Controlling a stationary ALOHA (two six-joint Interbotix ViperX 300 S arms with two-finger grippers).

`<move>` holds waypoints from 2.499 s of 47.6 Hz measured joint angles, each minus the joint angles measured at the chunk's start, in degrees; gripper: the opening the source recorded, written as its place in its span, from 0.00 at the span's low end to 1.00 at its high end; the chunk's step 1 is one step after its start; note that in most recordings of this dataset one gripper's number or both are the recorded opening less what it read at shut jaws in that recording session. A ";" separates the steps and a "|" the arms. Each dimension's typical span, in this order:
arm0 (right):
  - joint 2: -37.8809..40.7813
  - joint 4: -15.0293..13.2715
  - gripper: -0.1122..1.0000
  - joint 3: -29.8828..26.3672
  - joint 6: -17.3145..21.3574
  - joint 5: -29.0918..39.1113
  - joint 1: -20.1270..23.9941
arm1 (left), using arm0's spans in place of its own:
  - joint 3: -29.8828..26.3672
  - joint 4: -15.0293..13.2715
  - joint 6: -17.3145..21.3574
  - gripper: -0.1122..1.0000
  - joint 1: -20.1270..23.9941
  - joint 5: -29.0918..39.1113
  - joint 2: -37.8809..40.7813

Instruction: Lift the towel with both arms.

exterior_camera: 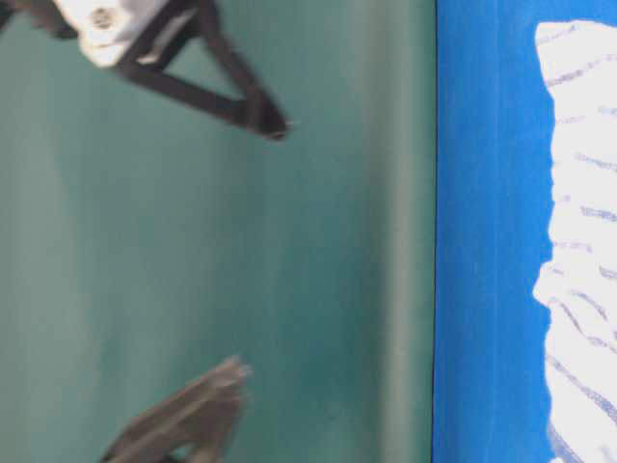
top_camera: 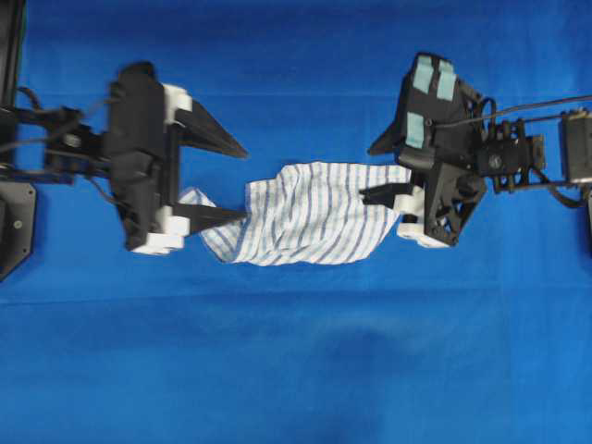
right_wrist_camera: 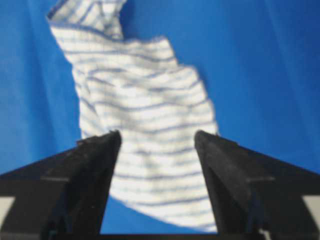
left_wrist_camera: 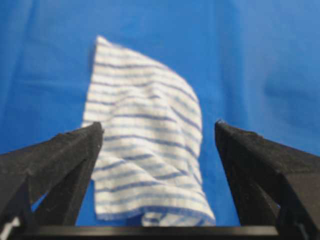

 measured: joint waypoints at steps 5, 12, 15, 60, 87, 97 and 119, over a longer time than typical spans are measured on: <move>1.85 0.00 0.67 3.25 2.29 -3.78 0.00 | 0.09 0.00 0.00 0.89 -1.14 -2.29 4.75; 5.89 0.00 0.67 5.89 4.39 -8.79 0.79 | 0.09 0.00 0.00 0.89 -3.34 -4.04 11.69; 7.65 0.00 0.67 6.24 4.48 -10.20 1.14 | 0.00 0.00 -0.09 0.89 -3.78 -4.48 14.24; 23.38 0.00 0.58 6.59 4.57 -21.36 1.85 | -0.97 -0.09 -0.09 0.58 -5.01 -9.76 32.52; 18.28 0.00 0.17 5.27 4.66 -18.37 2.02 | -1.14 -0.09 -0.09 0.17 -4.75 -2.81 24.87; 11.34 0.00 0.17 1.85 4.39 -10.28 2.02 | -2.02 -0.09 0.09 0.17 -4.75 1.93 15.47; -0.79 -0.26 0.17 -9.49 0.09 5.80 2.02 | -10.81 0.00 0.35 0.17 -2.90 20.04 0.97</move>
